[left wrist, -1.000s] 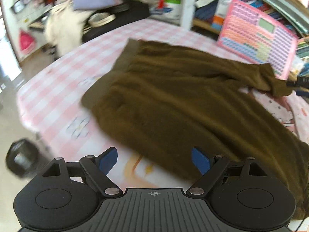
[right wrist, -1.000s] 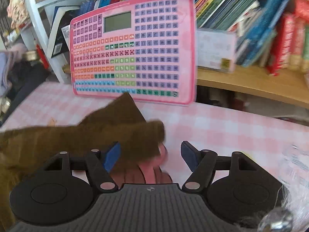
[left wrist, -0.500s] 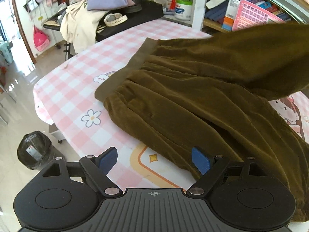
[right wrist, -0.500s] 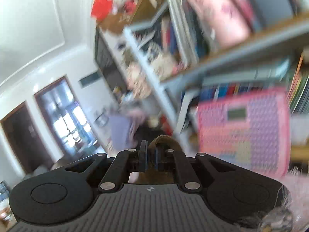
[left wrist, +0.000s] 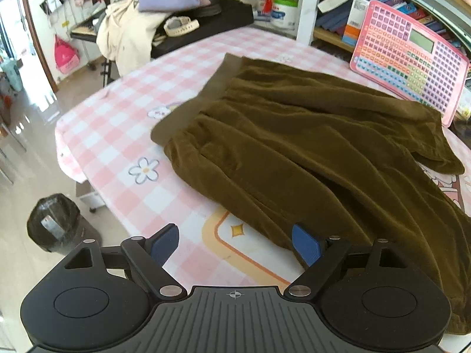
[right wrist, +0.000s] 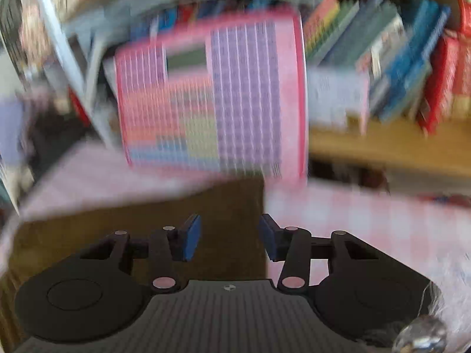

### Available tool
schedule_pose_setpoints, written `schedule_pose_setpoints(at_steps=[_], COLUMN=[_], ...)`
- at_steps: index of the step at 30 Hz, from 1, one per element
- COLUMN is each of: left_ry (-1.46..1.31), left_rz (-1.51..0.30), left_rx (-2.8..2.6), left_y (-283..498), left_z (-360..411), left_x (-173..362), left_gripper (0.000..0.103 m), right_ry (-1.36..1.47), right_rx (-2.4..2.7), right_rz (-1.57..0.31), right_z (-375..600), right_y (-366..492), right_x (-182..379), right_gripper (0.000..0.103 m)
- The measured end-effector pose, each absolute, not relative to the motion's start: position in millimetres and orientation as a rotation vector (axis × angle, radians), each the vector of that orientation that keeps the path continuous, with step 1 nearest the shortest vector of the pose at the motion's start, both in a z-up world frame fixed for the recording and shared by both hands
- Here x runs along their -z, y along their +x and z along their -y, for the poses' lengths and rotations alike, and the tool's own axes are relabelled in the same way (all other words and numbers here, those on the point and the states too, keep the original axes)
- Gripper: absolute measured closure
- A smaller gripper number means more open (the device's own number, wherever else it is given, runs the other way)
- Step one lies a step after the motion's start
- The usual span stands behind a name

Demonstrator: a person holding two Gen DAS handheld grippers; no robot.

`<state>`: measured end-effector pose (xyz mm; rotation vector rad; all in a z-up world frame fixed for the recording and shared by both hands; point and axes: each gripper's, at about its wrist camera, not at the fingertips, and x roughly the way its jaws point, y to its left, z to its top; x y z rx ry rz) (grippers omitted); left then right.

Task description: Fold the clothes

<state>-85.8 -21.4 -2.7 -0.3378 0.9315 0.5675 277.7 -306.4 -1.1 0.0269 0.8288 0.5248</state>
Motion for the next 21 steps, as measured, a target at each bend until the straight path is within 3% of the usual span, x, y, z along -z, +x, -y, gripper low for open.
schedule_pose_setpoints(at_steps=[2,3,4,7,10,18,21], left_ry=[-0.318,-0.308,-0.299,-0.284,-0.289,-0.287,-0.292], left_rz=[-0.931,-0.93,-0.93,-0.929,-0.927,-0.868,-0.814], left_rx=[-0.543,-0.53,-0.521,-0.51,-0.517,-0.517,-0.513], left_y=[-82.0,-80.1,-78.4,-75.2,-75.5,-69.8,-60.7], left_z=[26.3,28.9,30.8,33.5,32.1,14.7,-6.4], left_x=[1.9,1.3,0.7,0.0,0.0,-9.5,-17.4], left_gripper=[0.016,0.016,0.016,0.016,0.016,0.016,0.016], right_ry=[-0.027,-0.054,-0.099,-0.206,-0.245,-0.225,-0.184], right_rx=[-0.501,-0.49,-0.481,-0.527,-0.448,-0.371,-0.366], right_rz=[-0.887,-0.913,-0.93,-0.904,-0.821,-0.847,-0.817], right_z=[303.4,301.8,298.2,294.1,307.0,310.9,315.2], right_y=[264.4,258.7,252.4,241.3,240.6,247.2,231.9], right_x=[17.4,25.3,32.6,32.9,21.6,34.0,21.5], right_gripper=[0.065,0.073,0.087,0.095,0.095,0.092,0.083])
